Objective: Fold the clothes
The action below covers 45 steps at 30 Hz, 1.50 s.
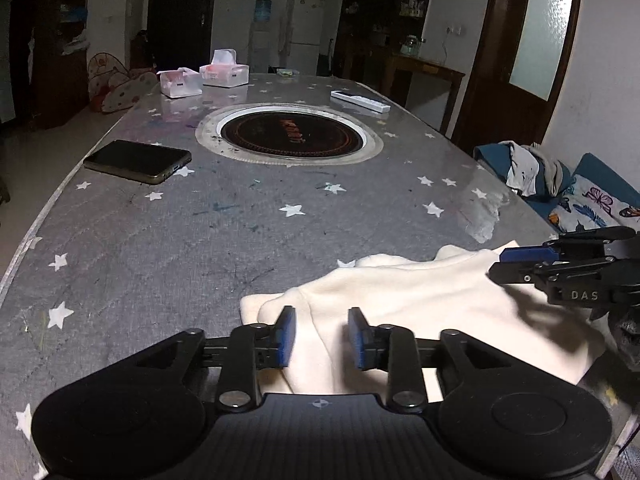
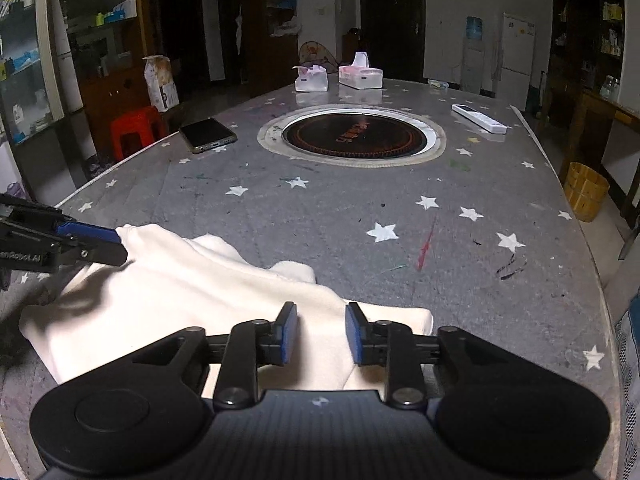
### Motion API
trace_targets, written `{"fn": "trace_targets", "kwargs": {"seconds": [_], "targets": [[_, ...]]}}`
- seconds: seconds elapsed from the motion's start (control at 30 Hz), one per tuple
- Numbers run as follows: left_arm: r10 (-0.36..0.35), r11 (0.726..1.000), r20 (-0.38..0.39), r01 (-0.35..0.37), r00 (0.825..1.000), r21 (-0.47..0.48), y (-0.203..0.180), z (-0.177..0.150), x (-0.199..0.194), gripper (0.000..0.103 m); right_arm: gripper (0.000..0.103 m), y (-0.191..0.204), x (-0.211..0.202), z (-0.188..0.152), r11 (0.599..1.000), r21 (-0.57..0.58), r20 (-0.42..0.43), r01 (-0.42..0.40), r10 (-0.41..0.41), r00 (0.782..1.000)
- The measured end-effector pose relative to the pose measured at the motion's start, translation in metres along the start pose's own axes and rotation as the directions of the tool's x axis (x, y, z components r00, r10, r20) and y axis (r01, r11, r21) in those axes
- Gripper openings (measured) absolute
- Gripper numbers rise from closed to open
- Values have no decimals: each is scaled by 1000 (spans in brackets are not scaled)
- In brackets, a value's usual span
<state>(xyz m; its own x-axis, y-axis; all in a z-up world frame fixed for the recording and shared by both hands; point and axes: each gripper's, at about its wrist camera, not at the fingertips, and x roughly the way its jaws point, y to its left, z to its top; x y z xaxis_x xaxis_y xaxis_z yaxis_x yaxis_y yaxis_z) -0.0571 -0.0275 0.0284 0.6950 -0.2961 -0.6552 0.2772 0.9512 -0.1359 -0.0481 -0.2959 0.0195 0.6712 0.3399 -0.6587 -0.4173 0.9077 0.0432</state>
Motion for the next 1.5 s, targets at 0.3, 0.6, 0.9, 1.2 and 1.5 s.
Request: {"fn": "trace_targets", "kwargs": {"seconds": [0.3, 0.6, 0.9, 1.2, 1.5], "targets": [[20, 999, 19, -20, 1000, -33, -5, -8, -16, 60, 54, 5, -13, -5, 1000, 27, 33, 16, -16, 999], [31, 999, 41, -30, 999, -31, -15, -14, -27, 79, 69, 8, -26, -19, 998, 56, 49, 38, -41, 998], [43, 999, 60, -42, 997, -9, -25, -17, -32, 86, 86, 12, -33, -29, 996, 78, 58, 51, -56, 997], [82, 994, 42, -79, 996, -69, -7, -25, -33, 86, 86, 16, -40, -32, 997, 60, 64, 46, -50, 997], [110, 987, 14, -107, 994, -121, 11, -32, -31, 86, 87, 61, -46, -22, 992, -92, 62, -86, 92, 994]]}}
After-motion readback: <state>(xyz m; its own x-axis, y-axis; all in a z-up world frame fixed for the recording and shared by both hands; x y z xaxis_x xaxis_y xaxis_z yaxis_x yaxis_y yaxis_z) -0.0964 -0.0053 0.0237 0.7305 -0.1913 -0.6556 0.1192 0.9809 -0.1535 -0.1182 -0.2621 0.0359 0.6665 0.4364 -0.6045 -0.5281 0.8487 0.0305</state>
